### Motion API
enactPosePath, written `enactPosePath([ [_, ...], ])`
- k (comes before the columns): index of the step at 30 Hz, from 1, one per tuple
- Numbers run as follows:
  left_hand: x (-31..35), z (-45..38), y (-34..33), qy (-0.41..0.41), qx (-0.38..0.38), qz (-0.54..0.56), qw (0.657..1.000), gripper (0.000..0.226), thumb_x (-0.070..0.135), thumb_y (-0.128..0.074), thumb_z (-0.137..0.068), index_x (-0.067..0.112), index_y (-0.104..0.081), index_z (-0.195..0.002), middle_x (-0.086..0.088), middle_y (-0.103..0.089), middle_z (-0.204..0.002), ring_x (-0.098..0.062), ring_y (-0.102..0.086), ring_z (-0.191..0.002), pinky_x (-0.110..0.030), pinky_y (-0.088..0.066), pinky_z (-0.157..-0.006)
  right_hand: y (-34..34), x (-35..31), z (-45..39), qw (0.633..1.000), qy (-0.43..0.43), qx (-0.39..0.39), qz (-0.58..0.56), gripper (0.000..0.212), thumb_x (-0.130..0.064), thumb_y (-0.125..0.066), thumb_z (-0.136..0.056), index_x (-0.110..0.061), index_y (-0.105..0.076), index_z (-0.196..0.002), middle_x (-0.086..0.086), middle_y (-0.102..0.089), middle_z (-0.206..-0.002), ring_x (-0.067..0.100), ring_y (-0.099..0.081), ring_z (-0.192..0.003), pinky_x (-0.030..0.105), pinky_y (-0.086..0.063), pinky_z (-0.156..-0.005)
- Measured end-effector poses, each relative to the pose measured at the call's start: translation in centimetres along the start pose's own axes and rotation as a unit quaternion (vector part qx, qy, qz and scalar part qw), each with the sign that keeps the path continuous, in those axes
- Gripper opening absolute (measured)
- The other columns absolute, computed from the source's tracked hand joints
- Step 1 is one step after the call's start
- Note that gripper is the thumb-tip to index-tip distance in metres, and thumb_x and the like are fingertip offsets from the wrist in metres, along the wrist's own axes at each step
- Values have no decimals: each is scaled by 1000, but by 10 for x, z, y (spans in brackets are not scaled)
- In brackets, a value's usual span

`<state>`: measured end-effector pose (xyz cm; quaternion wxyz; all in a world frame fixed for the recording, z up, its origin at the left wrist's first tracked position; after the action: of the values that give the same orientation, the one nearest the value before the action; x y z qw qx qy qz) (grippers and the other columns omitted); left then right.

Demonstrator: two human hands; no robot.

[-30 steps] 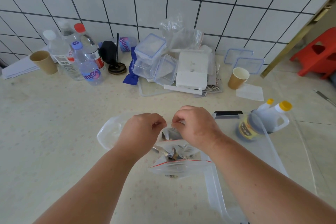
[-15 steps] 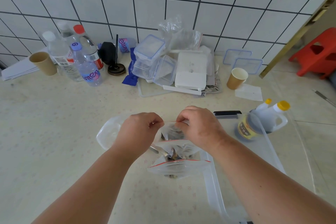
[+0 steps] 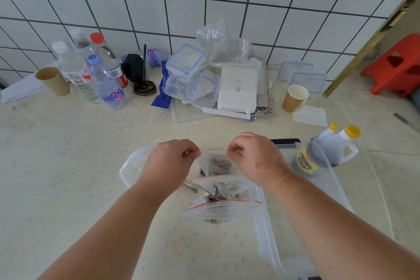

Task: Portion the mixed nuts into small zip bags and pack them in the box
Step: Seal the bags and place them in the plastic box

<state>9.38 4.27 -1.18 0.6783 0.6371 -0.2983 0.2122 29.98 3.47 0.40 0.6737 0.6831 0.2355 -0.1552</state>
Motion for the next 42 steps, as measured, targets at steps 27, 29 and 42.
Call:
enactPosePath([
  [27,-2,0,-3,26,5,35,999,10,25,-72,-95,29,-79,-89,19,-72,-80,5,-64,-78,-7,-42,-66,4,25,6,999,-14,25,17,7,-19,-76,-80,-21,-71,-76,-11,-66,-79,12,-63,-74,16,-41,-60],
  [29,-3,0,-3,29,8,37,999,10,25,-72,-95,30,-78,-88,19,-72,-79,6,-64,-78,-7,-42,-66,5,26,6,999,-18,33,22,8,-22,-77,-80,-21,-71,-76,-12,-64,-77,9,-62,-74,14,-38,-61],
  [42,-9,1,-2,33,16,34,999,15,24,-71,-95,32,-76,-84,20,-71,-76,12,-59,-86,-4,-42,-60,15,37,15,998,-41,49,28,10,-25,-77,-83,-19,-71,-79,-15,-57,-74,10,-58,-73,14,-38,-60],
])
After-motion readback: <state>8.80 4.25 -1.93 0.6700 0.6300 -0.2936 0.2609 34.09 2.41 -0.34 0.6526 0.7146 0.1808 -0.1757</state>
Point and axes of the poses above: each hand's wrist, its own z-axis away from the middle knuckle, its own y-axis out of the back of the hand, x = y × z, the point moved 6 cm from there along -z, towards the middle knuckle
